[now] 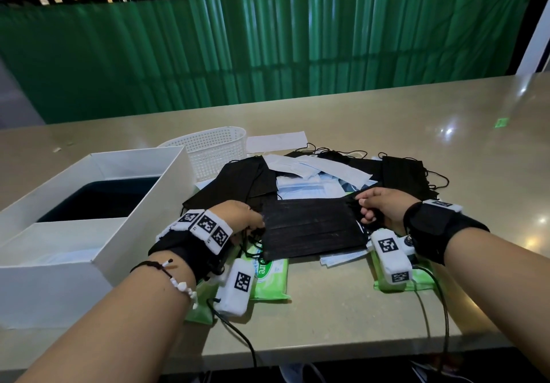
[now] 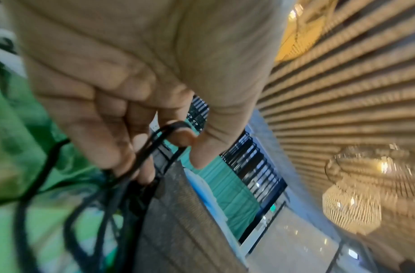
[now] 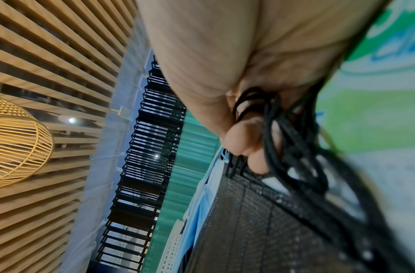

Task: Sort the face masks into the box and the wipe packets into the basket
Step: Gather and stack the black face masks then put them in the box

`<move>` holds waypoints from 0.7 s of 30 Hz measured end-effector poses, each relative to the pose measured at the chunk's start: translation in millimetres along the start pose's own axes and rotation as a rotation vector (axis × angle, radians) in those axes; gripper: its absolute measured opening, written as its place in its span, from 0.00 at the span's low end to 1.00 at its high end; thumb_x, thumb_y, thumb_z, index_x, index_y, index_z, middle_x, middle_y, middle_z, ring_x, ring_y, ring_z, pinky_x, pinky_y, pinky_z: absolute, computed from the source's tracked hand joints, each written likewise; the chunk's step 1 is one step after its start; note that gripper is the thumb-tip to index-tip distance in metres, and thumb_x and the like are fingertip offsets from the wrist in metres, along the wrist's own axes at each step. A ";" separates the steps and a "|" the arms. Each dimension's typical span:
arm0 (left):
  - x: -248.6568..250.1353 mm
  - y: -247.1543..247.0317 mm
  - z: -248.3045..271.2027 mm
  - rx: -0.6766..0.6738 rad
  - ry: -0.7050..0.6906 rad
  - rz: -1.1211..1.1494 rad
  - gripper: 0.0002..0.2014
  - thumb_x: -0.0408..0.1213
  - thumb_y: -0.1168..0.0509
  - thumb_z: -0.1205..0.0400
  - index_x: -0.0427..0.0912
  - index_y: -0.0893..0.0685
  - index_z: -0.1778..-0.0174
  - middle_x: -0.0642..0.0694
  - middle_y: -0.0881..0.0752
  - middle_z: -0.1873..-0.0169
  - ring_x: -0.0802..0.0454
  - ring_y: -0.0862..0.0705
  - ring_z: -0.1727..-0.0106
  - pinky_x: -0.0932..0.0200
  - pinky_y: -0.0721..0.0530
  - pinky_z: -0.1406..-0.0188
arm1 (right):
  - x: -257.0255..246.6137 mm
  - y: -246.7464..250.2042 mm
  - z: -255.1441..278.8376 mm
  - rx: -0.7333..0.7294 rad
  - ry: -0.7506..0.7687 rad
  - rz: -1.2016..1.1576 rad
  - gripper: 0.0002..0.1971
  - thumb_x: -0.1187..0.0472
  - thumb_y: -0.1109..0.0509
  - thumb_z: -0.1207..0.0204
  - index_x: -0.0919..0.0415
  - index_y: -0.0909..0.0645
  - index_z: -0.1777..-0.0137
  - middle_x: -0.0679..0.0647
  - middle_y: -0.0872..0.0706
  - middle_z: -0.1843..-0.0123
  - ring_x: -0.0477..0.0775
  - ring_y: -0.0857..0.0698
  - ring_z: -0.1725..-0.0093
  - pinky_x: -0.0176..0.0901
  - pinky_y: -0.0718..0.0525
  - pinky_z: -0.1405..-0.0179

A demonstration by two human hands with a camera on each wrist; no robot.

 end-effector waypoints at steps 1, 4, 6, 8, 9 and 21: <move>1.0 0.1 -0.7 -0.018 -0.003 0.083 0.08 0.31 0.29 0.28 0.39 0.24 0.68 0.41 0.19 0.71 0.46 0.23 0.72 0.57 0.25 0.68 | 0.3 -0.1 -0.4 -0.001 -0.002 -0.001 0.09 0.75 0.45 0.18 0.67 0.26 0.57 0.61 0.28 0.71 0.44 0.28 0.87 0.33 0.22 0.85; 0.8 -4.7 0.6 -0.064 -0.004 0.150 0.10 0.28 0.29 0.29 0.40 0.26 0.67 0.42 0.19 0.74 0.47 0.21 0.71 0.57 0.23 0.65 | 0.8 0.4 -1.7 0.002 -0.005 -0.001 0.09 0.75 0.44 0.18 0.67 0.25 0.56 0.61 0.28 0.70 0.44 0.27 0.87 0.34 0.21 0.85; -2.3 -8.6 1.8 -0.058 -0.008 0.040 0.14 0.29 0.28 0.26 0.42 0.28 0.68 0.43 0.19 0.74 0.50 0.21 0.74 0.61 0.23 0.71 | 0.9 0.3 -2.0 0.004 -0.004 0.008 0.09 0.75 0.44 0.18 0.67 0.25 0.56 0.61 0.28 0.70 0.44 0.27 0.87 0.34 0.21 0.85; 0.2 -11.2 3.8 -0.041 -0.044 -0.056 0.18 0.31 0.27 0.26 0.44 0.33 0.69 0.45 0.20 0.76 0.53 0.25 0.79 0.63 0.29 0.80 | 1.1 0.5 -2.6 0.003 -0.002 0.011 0.08 0.75 0.44 0.18 0.67 0.25 0.56 0.61 0.28 0.70 0.44 0.27 0.87 0.35 0.20 0.84; 1.9 -13.2 3.9 -0.053 -0.060 -0.065 0.19 0.32 0.27 0.26 0.45 0.33 0.69 0.45 0.21 0.77 0.53 0.26 0.79 0.64 0.31 0.82 | 1.2 0.5 -2.9 0.001 -0.002 0.013 0.09 0.74 0.44 0.18 0.67 0.25 0.56 0.61 0.28 0.70 0.44 0.27 0.87 0.35 0.20 0.83; -5.4 -20.9 5.1 -0.103 -0.055 -0.109 0.08 0.42 0.25 0.27 0.49 0.17 0.58 0.52 0.14 0.60 0.56 0.17 0.59 0.63 0.19 0.52 | 1.2 0.4 -5.7 -0.006 0.010 0.021 0.09 0.75 0.44 0.18 0.66 0.26 0.57 0.61 0.28 0.71 0.43 0.27 0.88 0.33 0.19 0.83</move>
Point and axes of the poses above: each hand's wrist, its own z-axis away from the middle knuckle, its own y-axis out of the back of the hand, x = y × z, the point moved 10 cm from there along -z, towards the middle knuckle
